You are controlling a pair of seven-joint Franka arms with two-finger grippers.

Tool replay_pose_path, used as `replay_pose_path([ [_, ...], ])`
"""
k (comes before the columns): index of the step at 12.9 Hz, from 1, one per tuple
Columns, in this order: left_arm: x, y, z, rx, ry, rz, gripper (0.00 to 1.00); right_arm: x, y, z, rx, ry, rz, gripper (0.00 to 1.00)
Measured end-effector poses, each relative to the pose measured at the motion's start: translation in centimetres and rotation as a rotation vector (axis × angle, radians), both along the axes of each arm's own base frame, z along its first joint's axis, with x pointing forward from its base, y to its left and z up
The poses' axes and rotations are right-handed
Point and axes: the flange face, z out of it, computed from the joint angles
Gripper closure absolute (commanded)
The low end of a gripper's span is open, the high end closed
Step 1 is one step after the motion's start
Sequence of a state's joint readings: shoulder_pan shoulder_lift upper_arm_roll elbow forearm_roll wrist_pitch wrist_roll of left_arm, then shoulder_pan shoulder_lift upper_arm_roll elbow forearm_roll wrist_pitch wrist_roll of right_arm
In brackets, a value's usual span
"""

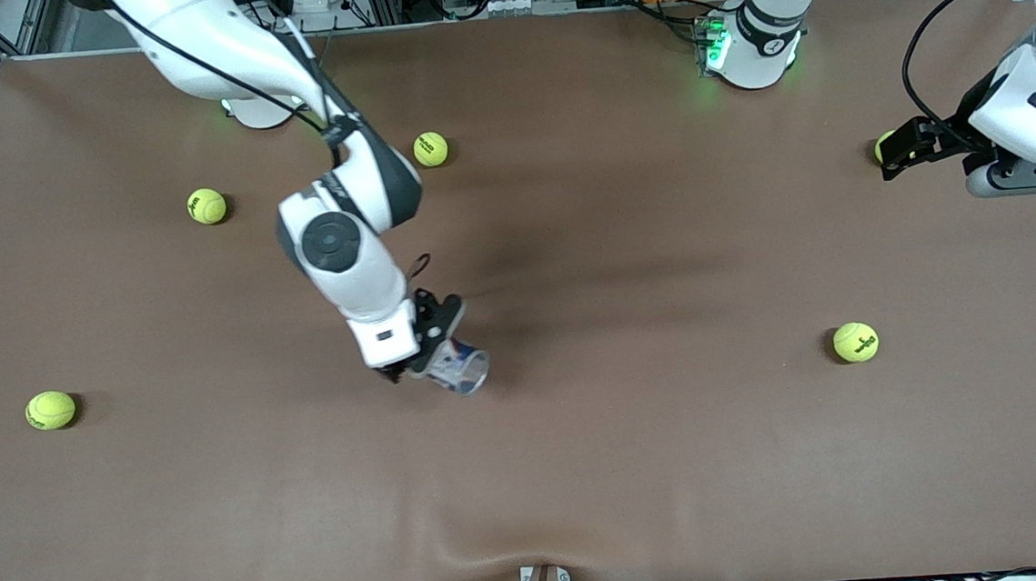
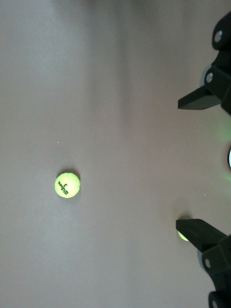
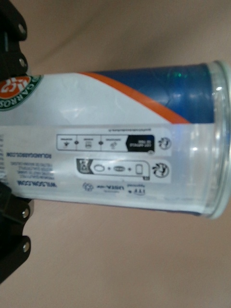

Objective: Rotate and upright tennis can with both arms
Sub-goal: 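Lift the can with the right gripper and carry it to mid-table, then lower the can onto the table lying on its side, right gripper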

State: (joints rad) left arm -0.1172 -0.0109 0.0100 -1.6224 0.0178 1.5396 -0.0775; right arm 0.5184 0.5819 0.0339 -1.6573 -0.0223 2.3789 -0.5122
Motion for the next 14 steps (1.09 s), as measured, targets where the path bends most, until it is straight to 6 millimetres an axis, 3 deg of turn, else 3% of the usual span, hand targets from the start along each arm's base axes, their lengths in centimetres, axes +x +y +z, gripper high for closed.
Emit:
replay_pose_path([
  [2, 0.0, 0.0, 0.0, 0.0, 0.0, 0.001, 0.0, -1.9, 3.0, -2.0, -0.007, 0.007, 0.071, 0.44],
  [5, 0.0, 0.1, 0.0, 0.0, 0.0, 0.001, 0.0, -3.7, 6.1, -3.0, -0.033, -0.049, 0.254, 0.44],
  [9, 0.2, 0.0, -0.3, 0.0, 0.001, 0.001, 0.0, -4.9, 8.6, -5.4, -0.116, -0.191, 0.516, 0.42],
  [10, 0.3, 0.0, -0.5, 0.001, 0.004, 0.001, 0.0, -5.4, 9.2, -6.0, -0.121, -0.19, 0.537, 0.39],
  [11, 0.4, 0.0, -0.8, 0.001, 0.009, 0.001, 0.0, -5.8, 9.7, -6.3, -0.123, -0.188, 0.548, 0.24],
  [12, 0.6, 0.0, -1.0, 0.002, 0.012, 0.0, 0.0, -6.0, 9.9, -6.6, -0.124, -0.186, 0.554, 0.0],
  [14, 0.9, -0.2, -1.6, 0.002, 0.018, -0.001, 0.0, -6.0, 10.0, -7.0, -0.121, -0.192, 0.556, 0.0],
])
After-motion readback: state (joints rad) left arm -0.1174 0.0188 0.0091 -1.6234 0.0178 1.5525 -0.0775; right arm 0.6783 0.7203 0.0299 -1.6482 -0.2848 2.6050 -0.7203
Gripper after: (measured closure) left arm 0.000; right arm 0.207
